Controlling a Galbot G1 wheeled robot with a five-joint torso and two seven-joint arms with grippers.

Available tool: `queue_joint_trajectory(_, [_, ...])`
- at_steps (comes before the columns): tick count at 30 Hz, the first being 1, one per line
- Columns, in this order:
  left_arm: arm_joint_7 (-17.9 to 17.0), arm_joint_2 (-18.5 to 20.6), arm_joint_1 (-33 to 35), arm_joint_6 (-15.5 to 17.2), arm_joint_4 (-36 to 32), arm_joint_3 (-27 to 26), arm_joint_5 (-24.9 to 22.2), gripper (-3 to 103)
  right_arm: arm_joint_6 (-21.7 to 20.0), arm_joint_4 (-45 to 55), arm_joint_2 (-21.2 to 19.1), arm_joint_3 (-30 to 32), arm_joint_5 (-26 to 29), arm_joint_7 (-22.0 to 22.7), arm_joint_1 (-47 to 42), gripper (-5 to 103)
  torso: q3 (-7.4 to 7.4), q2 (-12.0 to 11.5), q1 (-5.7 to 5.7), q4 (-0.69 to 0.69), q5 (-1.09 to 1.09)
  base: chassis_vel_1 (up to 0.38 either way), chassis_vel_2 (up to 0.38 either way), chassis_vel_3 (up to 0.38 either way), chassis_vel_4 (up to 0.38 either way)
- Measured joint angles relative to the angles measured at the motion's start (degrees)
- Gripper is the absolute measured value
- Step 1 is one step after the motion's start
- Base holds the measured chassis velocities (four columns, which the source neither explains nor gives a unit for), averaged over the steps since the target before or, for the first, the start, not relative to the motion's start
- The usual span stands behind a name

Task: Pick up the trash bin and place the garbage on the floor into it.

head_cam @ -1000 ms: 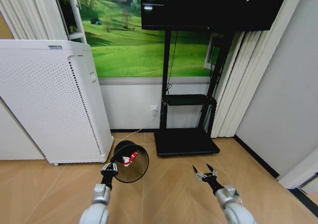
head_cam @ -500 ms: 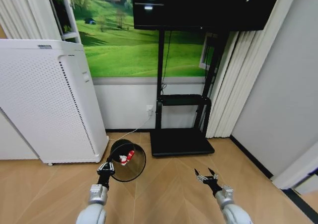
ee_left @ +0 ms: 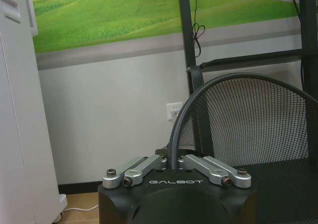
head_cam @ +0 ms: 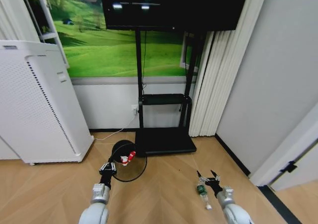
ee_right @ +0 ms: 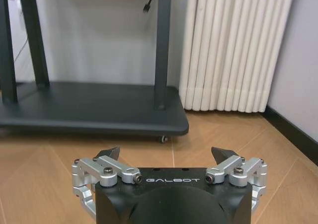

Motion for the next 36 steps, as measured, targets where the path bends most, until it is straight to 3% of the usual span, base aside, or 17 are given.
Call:
queue_joint_trajectory(2, [-0.1, -0.1, -0.2, 0.1, 0.3, 0.0, 0.1, 3, -5.0, -0.1, -1.5, -2.3, 1.2, 0.4, 0.1, 100, 0.00, 0.0, -0.01, 0.02, -0.03, 0.024, -0.037, 0.072, 0.004])
queue_joint_trajectory(10, [-0.3, 0.3, -0.9, 0.5, 0.8, -0.3, -0.1, 3, -8.0, -4.6, -1.8, -8.5, 3.1, 2.1, 0.5, 100, 0.00, 0.0, -0.01, 0.00, -0.03, 0.052, 0.052, -0.041, -0.050])
queue_joint_trajectory(16, [-0.4, 0.4, -1.1, -0.1, 2.1, -0.5, -0.3, 3, -9.9, -12.5, 0.4, -12.0, 2.0, 5.0, 5.6, 100, 0.00, 0.0, -0.01, -0.01, -0.02, 0.000, 0.000, 0.000, 0.000])
queue_joint_trajectory(23, [-0.4, 0.3, -1.5, -0.1, 2.3, -0.4, -0.4, 3, -9.6, -19.4, 1.6, -13.0, 0.0, 5.3, 8.7, 100, 0.00, 0.0, 0.00, -0.02, -0.01, 0.000, 0.000, 0.000, 0.000])
queue_joint_trajectory(30, [-0.6, 0.2, -1.6, -0.3, 2.7, -0.3, -0.4, 3, -6.5, -22.6, 3.2, -12.4, -3.4, 4.3, 9.7, 103, 0.00, 0.0, 0.00, 0.00, -0.01, 0.000, 0.000, 0.000, 0.000])
queue_joint_trajectory(36, [-0.6, 0.1, -1.6, -0.3, 2.9, 0.0, -0.3, 3, -5.4, -22.9, 3.3, -12.2, -3.9, 2.7, 9.7, 85, 0.00, 0.0, 0.00, -0.01, -0.01, 0.000, 0.000, 0.000, 0.000])
